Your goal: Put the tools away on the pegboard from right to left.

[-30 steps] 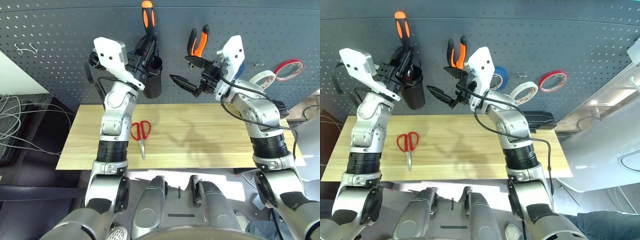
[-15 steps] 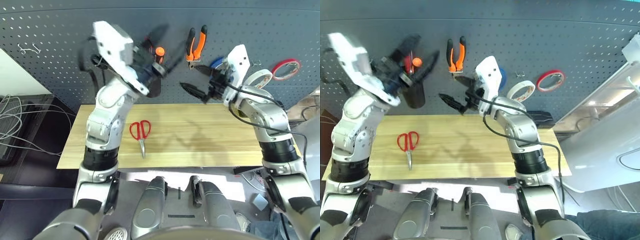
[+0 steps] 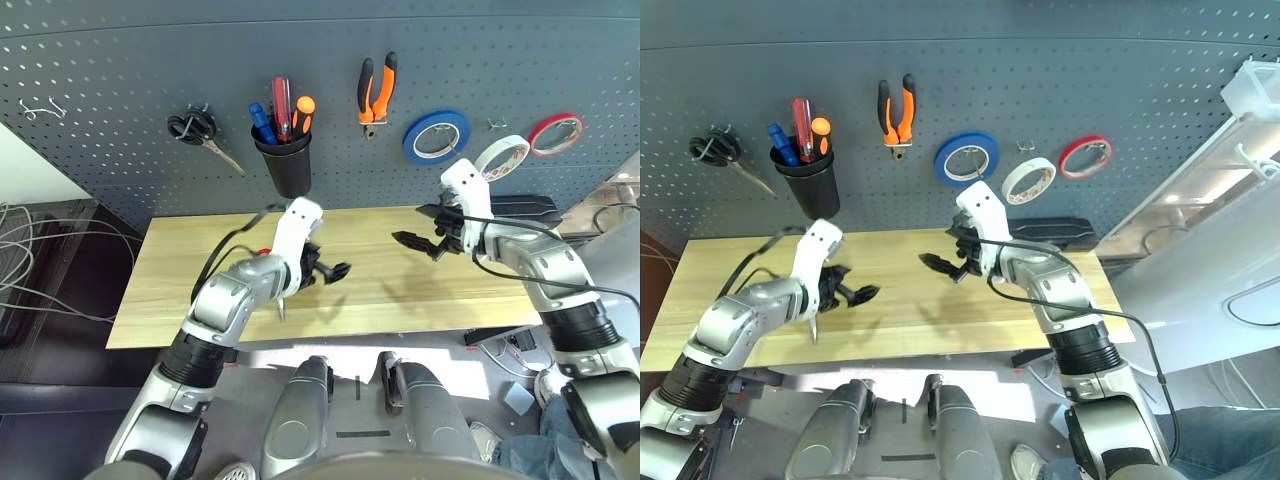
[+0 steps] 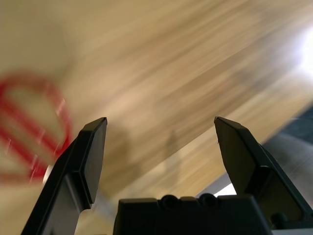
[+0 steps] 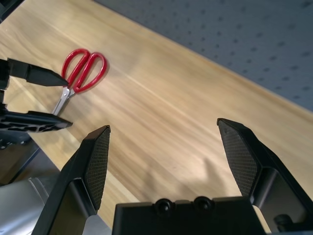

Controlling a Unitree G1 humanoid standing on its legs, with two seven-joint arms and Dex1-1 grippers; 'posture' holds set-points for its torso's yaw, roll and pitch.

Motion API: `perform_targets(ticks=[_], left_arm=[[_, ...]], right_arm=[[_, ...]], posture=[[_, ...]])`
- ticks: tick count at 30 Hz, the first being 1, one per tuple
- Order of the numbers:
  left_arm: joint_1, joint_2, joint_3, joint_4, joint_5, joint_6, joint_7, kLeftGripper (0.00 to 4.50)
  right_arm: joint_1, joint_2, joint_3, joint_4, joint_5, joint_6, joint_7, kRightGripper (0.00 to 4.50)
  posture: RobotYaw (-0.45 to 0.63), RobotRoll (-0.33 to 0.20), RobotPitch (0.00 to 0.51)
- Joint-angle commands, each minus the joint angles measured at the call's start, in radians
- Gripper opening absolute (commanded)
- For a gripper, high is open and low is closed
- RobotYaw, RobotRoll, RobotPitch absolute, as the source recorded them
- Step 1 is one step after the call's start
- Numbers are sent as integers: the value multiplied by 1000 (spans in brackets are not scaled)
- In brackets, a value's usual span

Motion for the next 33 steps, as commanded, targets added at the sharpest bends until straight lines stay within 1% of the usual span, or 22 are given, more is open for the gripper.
perform_targets(ticks=[1, 7, 9, 11, 14, 19, 22, 24, 26, 27, 30, 33], left_arm=[[2, -22, 101, 133, 54, -92, 101, 4480], [-39, -51, 238, 286, 94, -214, 219, 4480], [-74, -56, 278, 390, 99, -269, 243, 4480], [-107, -51, 287, 484, 118, -323, 256, 4480], [-147, -52, 290, 586, 135, -359, 259, 4480], [-199, -51, 261, 725, 174, -412, 239, 4480], [-224, -57, 261, 790, 179, -432, 224, 4480], [-246, -68, 257, 836, 177, -409, 197, 4092], [-264, -78, 259, 875, 170, -379, 170, 3991], [-270, -81, 255, 890, 172, -373, 152, 3699], [-279, -86, 233, 911, 189, -369, 105, 3343], [-281, -85, 226, 907, 198, -376, 85, 2809]], right_arm=[[9, 27, 16, 58, -27, -19, -35, 4500], [18, 50, 40, 76, -41, -45, -17, 4500], [21, 56, 49, 68, -40, -40, -12, 4500], [20, 62, 56, 59, -38, -34, -8, 4500], [19, 67, 63, 41, -35, -24, -4, 4500], [8, 71, 80, -3, -29, -9, 12, 4500], [-1, 76, 78, -20, -25, 9, 9, 4500], [-11, 79, 76, -28, -22, 18, 8, 4500], [-17, 81, 75, -33, -21, 24, 7, 4500], [-21, 83, 74, -34, -20, 25, 7, 4500], [-39, 99, 64, -37, -13, 25, 0, 4500], [-54, 107, 62, -28, -15, 17, -2, 4500]], posture=[[69, 0, 222], [81, 0, 226], [83, 0, 228], [79, 0, 229], [73, 0, 233], [56, 0, 240], [51, 0, 242], [49, 0, 243], [48, 0, 243], [46, 0, 242], [43, 0, 240], [47, 0, 238]])
